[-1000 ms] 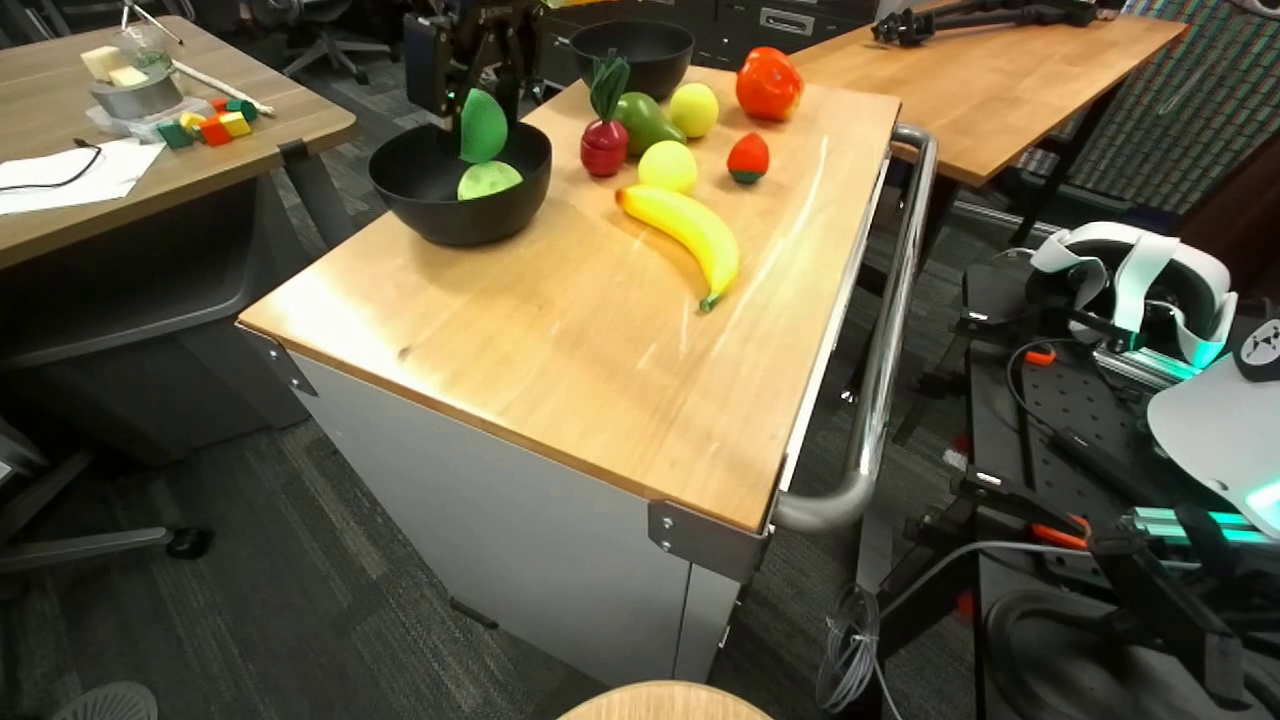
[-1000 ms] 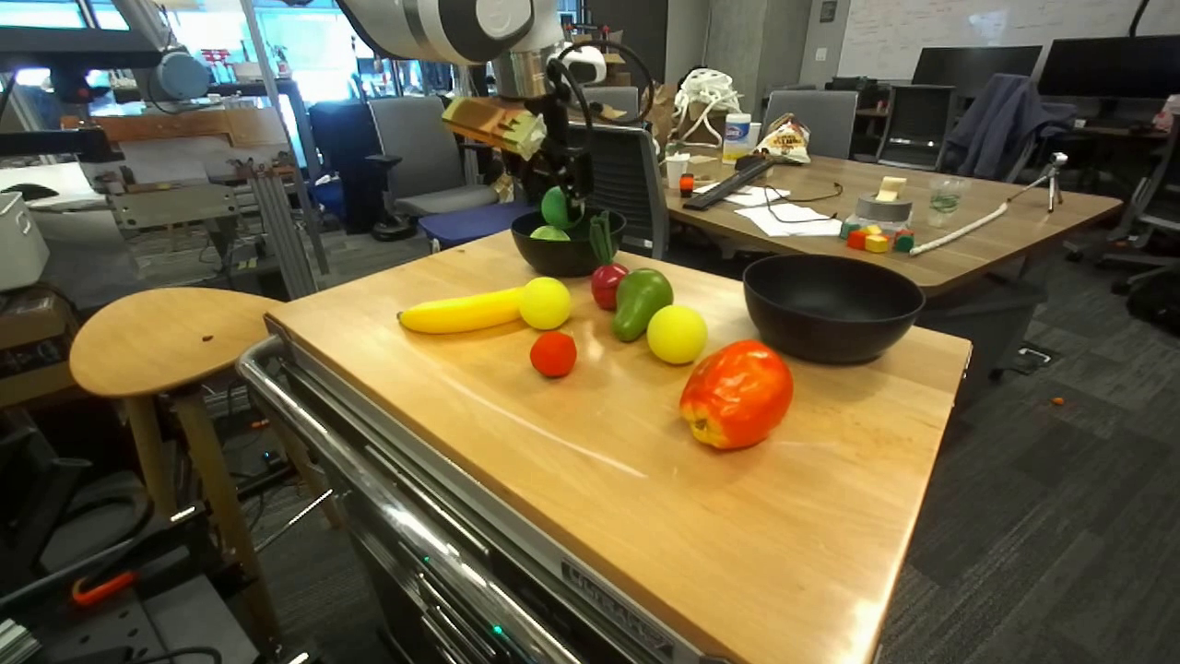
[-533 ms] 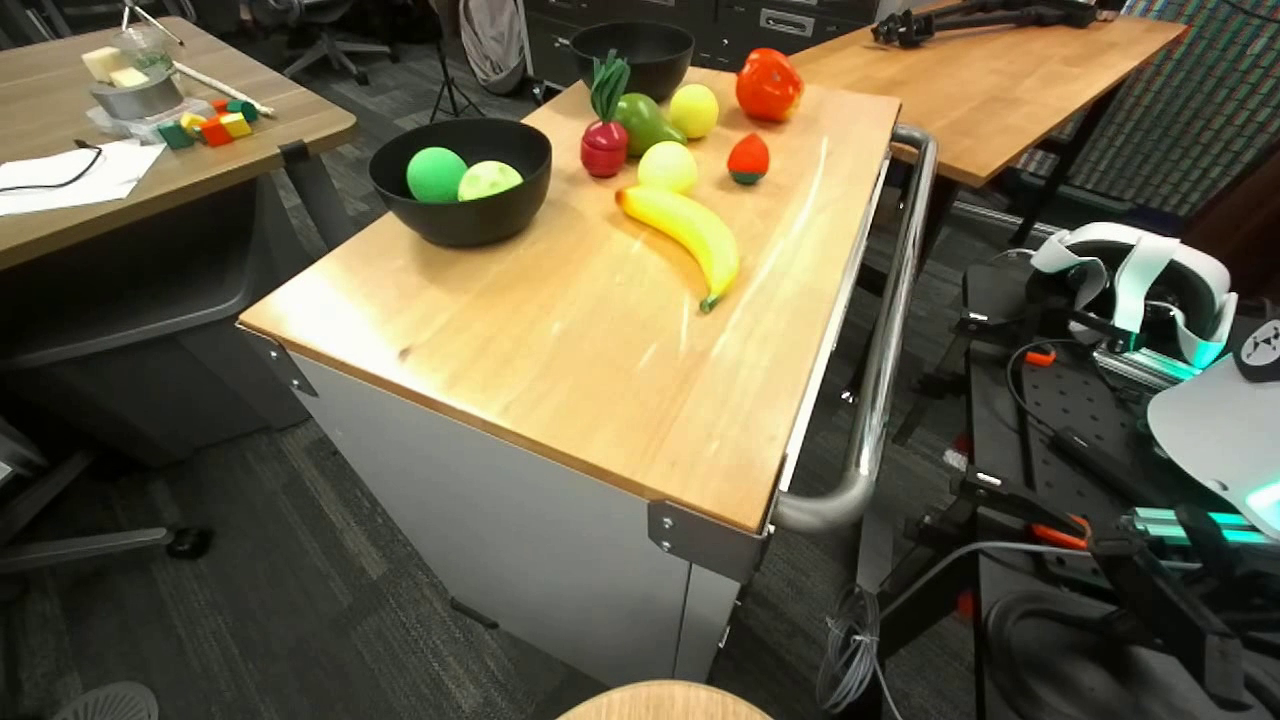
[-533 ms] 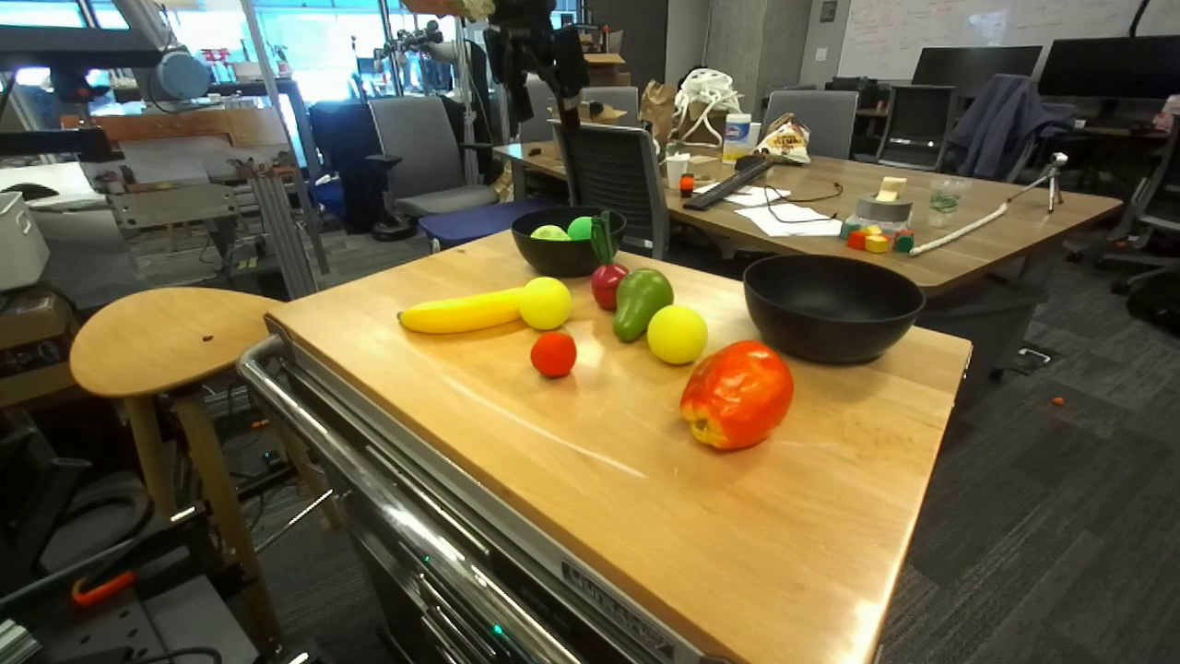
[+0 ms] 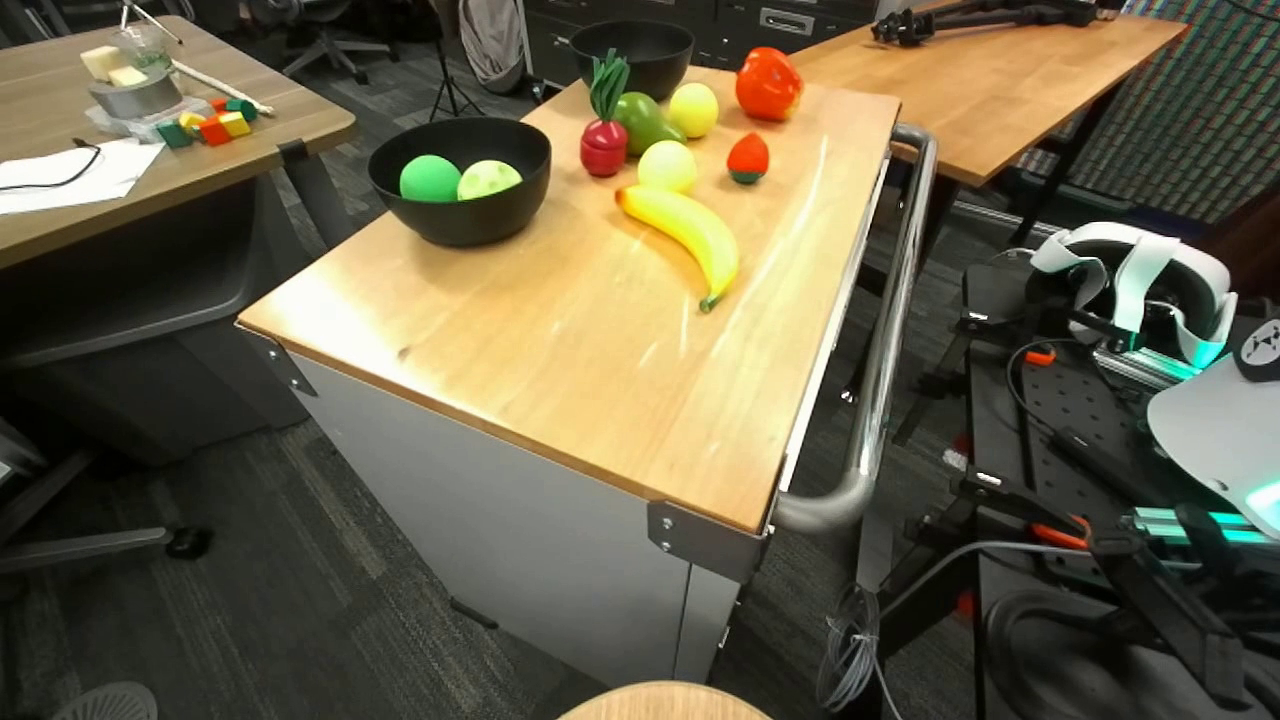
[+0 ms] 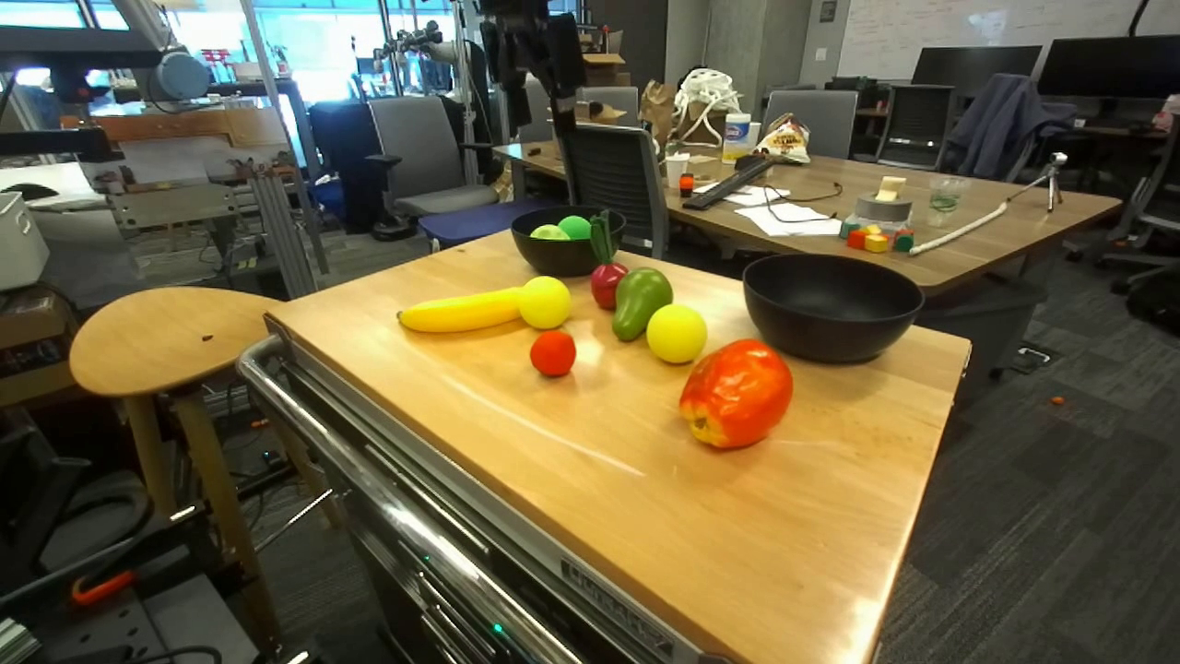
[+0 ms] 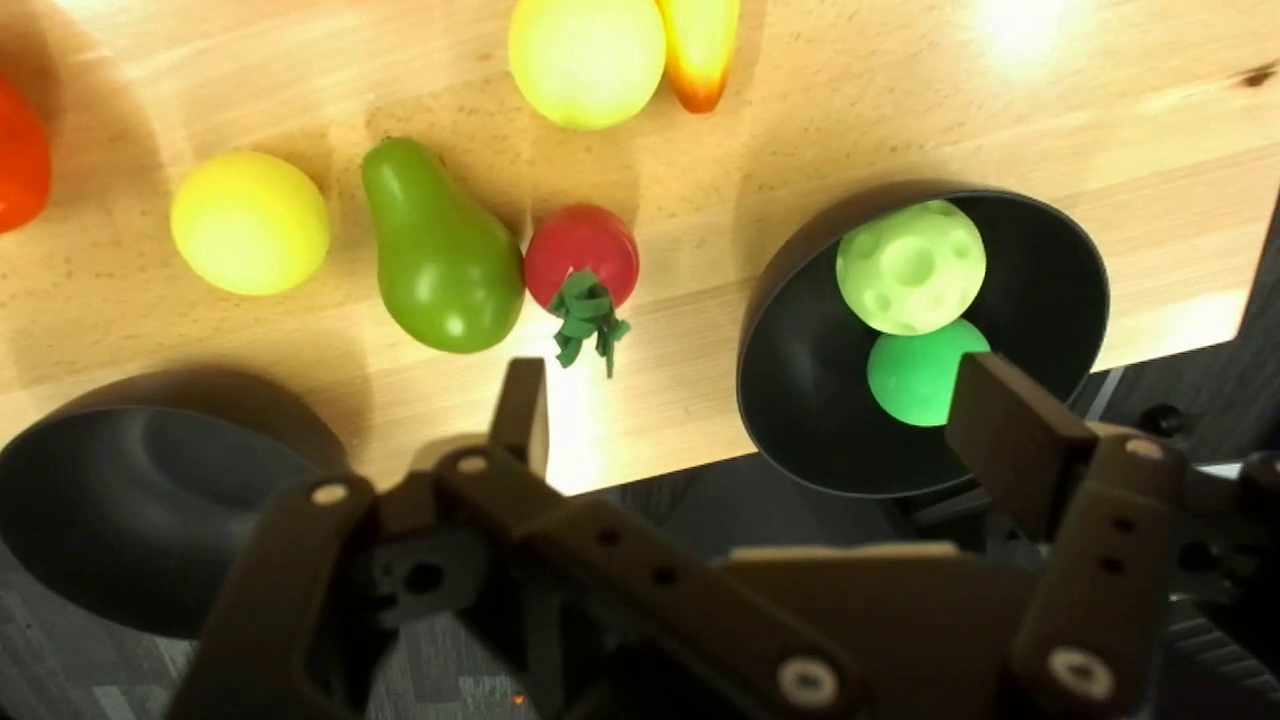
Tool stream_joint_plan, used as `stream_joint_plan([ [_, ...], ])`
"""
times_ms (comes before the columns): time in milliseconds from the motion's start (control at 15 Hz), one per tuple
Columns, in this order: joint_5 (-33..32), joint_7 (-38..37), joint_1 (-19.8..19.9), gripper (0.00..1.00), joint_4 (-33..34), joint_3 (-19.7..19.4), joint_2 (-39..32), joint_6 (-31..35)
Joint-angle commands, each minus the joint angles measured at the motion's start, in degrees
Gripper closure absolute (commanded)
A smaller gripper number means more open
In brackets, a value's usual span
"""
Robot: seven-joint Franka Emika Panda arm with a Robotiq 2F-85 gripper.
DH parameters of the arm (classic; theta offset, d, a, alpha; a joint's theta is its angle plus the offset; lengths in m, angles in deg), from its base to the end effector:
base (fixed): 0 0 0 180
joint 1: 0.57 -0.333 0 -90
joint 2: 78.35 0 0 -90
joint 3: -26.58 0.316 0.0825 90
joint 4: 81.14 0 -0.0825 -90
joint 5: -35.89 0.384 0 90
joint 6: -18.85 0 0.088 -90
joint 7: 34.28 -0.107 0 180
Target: Put the fruits inside the two black bowls
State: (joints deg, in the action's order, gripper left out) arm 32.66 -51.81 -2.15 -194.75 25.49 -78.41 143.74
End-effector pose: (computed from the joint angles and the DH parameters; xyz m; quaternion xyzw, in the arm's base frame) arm 0.5748 0.0028 0.4825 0.9859 -0.1338 0.1004 0.0090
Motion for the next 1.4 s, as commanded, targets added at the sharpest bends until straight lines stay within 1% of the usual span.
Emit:
stream_joint_plan([
  [0,-1.33,-1.2,0.53,0.0,-2.34,0.5,-0.48,5.15],
  [133,-1.06,-1.95,1.13,0.0,-2.84,-0.15,-1.87,8.14],
  [400,-0.52,-4.42,2.31,0.0,-2.25,-1.57,-6.05,11.46],
  [600,0.29,-5.86,2.69,0.0,-1.69,-2.31,-8.84,11.88],
  [800,1.16,-7.08,2.36,0.0,-0.92,-2.61,-10.72,10.84],
  [867,1.14,-7.49,2.23,0.06,-0.78,-2.62,-11.1,10.76],
  [933,1.18,-7.68,2.17,0.26,-0.68,-2.63,-11.51,11.19],
  [1000,0.94,-7.9,2.08,0.3,-0.7,-2.69,-11.73,11.8],
  [1067,0.51,-8.04,2.01,0.31,-0.7,-2.8,-12.01,12.84],
  [1133,0.36,-7.97,1.98,0.37,-0.93,-2.84,-12.05,14.64],
  [1200,0.57,-7.64,2.01,0.47,-1.11,-2.79,-12.07,16.23],
  [1267,0.6,-7.55,1.97,0.55,-1.09,-2.82,-12.2,17.19],
  [1333,0.76,-7.4,1.98,0.64,-1.15,-2.81,-12.25,18.11],
])
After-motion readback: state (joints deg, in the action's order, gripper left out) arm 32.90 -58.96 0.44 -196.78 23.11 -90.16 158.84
